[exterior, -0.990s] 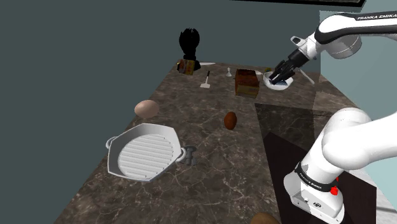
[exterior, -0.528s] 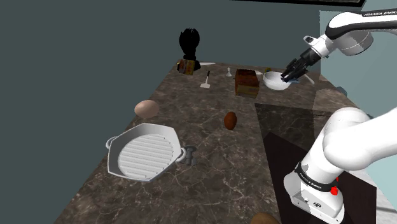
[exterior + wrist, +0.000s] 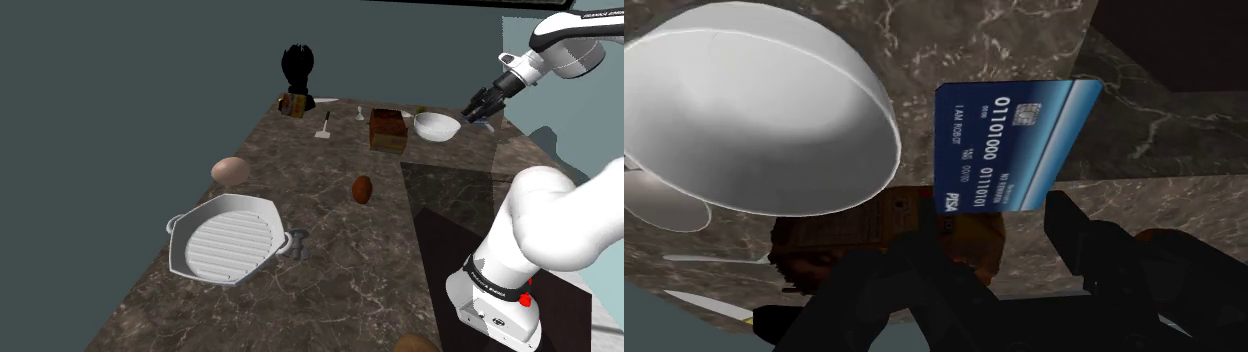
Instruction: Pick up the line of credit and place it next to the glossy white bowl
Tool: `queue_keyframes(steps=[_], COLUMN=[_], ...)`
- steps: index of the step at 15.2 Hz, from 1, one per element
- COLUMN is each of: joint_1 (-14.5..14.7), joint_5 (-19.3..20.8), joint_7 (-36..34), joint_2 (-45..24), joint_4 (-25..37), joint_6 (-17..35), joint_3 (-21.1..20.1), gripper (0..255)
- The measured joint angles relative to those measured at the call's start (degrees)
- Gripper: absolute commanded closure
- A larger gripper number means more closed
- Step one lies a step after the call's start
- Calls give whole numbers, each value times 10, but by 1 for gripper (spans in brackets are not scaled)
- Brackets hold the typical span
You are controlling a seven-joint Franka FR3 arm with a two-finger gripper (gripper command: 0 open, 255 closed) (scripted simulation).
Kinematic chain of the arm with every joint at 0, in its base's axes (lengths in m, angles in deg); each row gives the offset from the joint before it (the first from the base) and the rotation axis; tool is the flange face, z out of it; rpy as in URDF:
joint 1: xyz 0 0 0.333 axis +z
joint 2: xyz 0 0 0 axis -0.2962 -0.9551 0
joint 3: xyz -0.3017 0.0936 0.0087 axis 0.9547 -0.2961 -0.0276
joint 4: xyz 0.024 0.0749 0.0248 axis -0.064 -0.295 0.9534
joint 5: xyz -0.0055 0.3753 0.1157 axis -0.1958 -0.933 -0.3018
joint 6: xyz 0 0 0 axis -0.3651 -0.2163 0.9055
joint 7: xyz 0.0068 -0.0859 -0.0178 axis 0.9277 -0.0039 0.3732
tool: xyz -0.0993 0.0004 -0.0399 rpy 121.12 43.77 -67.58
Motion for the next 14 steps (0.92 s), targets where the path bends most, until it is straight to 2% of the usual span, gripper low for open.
queue_keyframes(steps=[3,5,14], joint_1=[63,86,115], joint_5=[3,8,26], joint_7=[29,39,56], joint_2=[-11,-9,1], joint_4=[71,94,62], joint_6=[-30,-39,11], joint_3=[79,109,160], gripper=[255,255,255])
